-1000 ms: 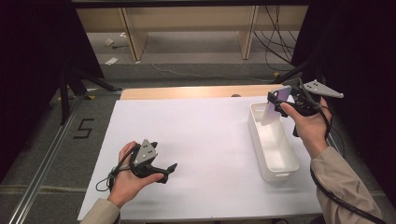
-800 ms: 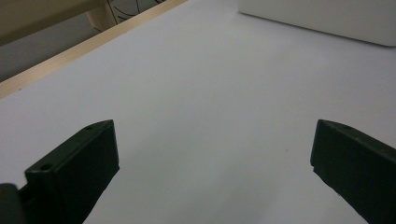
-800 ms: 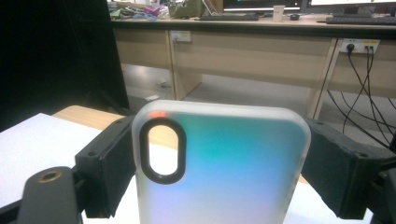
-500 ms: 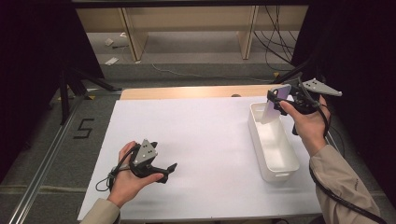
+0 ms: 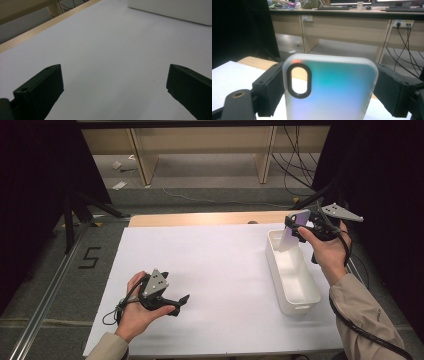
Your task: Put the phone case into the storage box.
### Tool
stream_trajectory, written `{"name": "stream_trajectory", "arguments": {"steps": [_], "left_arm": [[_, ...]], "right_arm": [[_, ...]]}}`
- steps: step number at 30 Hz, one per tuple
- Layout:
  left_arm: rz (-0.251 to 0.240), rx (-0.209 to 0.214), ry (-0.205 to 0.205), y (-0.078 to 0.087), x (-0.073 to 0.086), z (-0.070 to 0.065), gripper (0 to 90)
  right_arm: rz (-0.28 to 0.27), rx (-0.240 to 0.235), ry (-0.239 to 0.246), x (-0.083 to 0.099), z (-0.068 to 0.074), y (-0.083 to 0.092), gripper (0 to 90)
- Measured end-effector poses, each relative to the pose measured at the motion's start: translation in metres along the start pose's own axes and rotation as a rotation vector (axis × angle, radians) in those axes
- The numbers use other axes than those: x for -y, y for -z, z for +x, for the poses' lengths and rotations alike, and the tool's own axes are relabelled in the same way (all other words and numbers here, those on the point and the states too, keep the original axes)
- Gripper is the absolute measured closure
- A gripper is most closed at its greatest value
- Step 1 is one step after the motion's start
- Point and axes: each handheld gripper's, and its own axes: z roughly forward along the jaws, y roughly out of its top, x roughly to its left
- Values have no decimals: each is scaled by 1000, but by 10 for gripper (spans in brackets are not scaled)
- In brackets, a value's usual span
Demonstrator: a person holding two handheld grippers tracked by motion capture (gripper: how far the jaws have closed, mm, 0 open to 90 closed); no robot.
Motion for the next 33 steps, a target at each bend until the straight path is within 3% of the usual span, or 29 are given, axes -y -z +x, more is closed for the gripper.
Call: {"name": "stream_trajectory", "arguments": {"steps": [33], "left_arm": [[1,0,-1,0,0,0,2]], "right_arm": [[-2,5,0,-3,1,-12,178]]}}
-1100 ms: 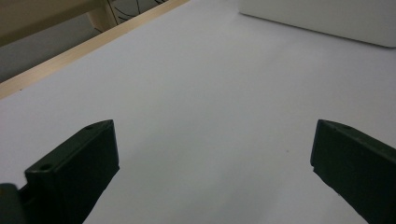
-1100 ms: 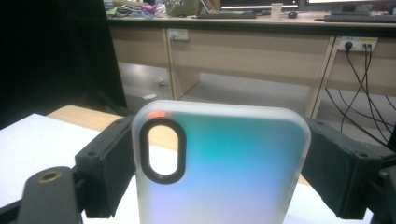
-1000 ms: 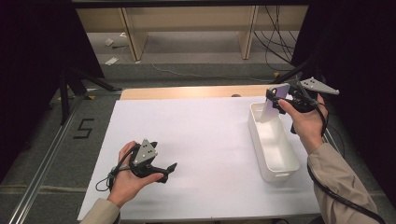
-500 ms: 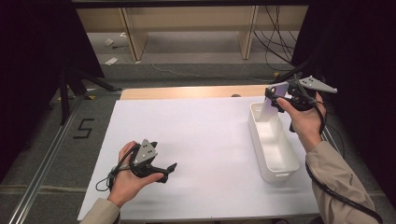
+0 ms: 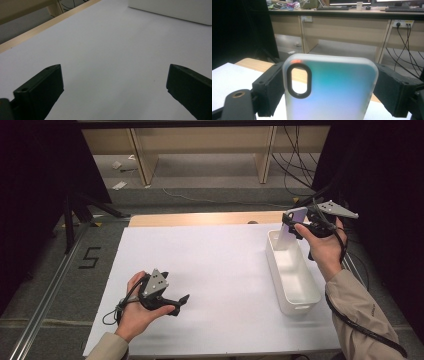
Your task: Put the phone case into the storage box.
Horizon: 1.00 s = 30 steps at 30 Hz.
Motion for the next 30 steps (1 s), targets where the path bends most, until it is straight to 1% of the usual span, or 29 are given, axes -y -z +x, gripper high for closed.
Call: {"name": "stream_trajectory", "arguments": {"steps": [13,30], "left_arm": [[-2,0,1,0,0,0,2],[-1,1,0,0,0,0,2]], "right_arm": [[0,4,-5,-1,0,-5,178],[0,21,-14,-2,-6,-12,178]]}}
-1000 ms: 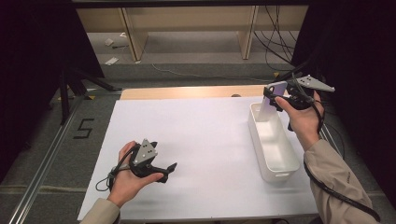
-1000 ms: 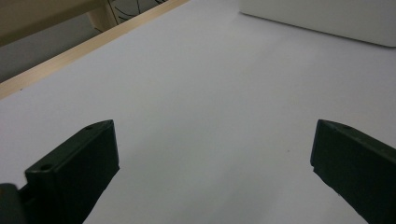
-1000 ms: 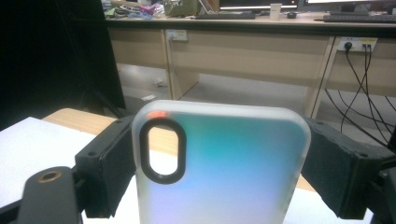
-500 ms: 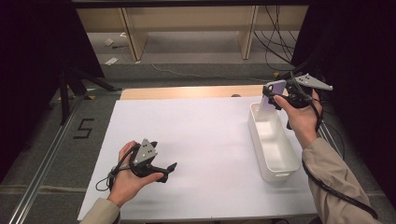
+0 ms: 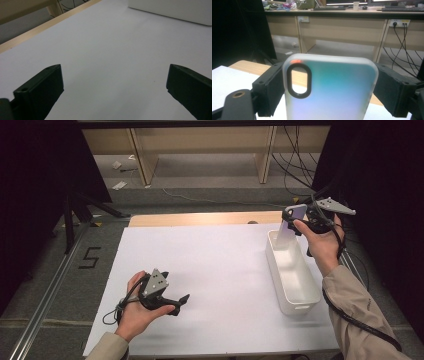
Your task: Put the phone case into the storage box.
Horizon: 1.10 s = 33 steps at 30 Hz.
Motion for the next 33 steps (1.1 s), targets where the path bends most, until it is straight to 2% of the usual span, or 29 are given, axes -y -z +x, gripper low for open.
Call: {"name": "stream_trajectory", "arguments": {"steps": [33], "left_arm": [[1,-3,-1,0,0,0,2]], "right_arm": [[10,14,6,2,-2,-13,178]]}}
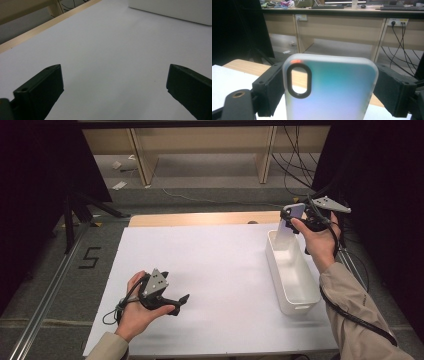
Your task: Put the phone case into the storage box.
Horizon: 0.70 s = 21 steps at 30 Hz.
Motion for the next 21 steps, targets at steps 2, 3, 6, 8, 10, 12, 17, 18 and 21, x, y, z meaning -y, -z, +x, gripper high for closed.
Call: {"name": "stream_trajectory", "arguments": {"steps": [2,3,6,8,10,12,17,18,21], "left_arm": [[0,1,0,0,0,0,2],[0,1,0,0,0,0,2],[-1,0,1,0,0,0,2],[0,0,1,0,0,0,2],[0,1,0,0,0,0,2],[-1,2,0,0,0,0,2],[-1,1,0,0,0,0,2],[-1,2,1,0,0,0,2],[-1,2,-1,0,0,0,2]], "right_arm": [[1,1,1,0,0,-1,177],[1,1,2,0,0,-1,177],[0,1,3,0,0,-2,177],[2,2,3,1,0,-3,177],[1,4,3,1,-1,-3,178],[3,5,2,1,-1,-3,178],[2,6,6,2,-1,-5,177],[2,6,5,2,-1,-5,177],[4,9,5,2,-1,-6,178]]}}
